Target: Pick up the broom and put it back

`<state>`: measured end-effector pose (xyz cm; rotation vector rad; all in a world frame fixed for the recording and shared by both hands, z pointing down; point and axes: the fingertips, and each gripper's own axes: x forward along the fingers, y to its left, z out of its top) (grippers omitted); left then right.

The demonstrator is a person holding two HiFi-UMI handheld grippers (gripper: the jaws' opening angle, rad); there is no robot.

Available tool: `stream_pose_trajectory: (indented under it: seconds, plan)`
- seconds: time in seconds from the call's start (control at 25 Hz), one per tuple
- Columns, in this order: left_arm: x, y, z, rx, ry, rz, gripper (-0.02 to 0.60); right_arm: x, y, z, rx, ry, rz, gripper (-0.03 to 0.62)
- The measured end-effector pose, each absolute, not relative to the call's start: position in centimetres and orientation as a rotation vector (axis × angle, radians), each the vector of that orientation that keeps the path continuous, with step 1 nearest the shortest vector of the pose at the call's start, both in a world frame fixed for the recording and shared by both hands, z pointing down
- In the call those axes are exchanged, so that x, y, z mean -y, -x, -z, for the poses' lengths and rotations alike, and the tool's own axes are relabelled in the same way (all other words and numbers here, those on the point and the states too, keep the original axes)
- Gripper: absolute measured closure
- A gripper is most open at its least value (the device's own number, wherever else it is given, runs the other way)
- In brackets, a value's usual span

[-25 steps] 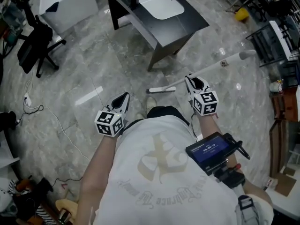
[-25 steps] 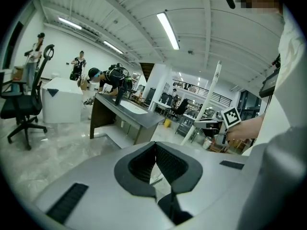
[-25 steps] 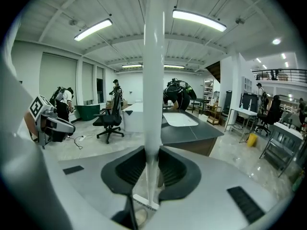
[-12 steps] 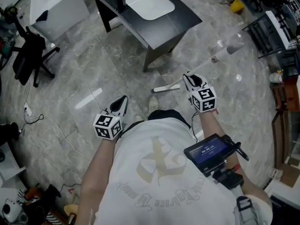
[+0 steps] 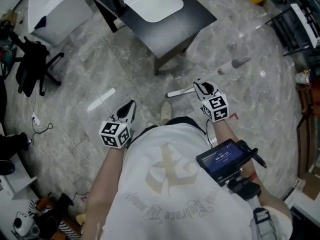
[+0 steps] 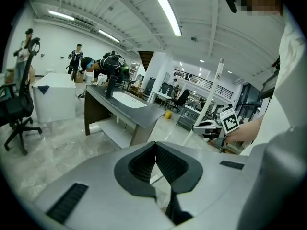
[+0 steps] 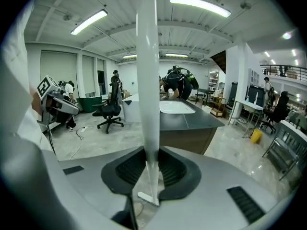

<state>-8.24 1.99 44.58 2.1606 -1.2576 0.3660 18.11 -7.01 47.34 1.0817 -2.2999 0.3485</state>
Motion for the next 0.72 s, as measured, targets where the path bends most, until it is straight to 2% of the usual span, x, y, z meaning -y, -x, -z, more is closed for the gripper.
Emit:
stream_pose_trajectory:
  seconds: [0.28,0.72]
  plan:
    - [0.6,7.2,-44.9,1.293,-2.103,-0.425,0.569,9.6,-17.8,-50.7,2.347,-1.006,-0.445,0.5]
    - [2.3,9.1,-46.0,1.289,-2.07,-0.446,0.569,10.8,-10.8,-53.5,2.344,-0.932,-0.51,0.499]
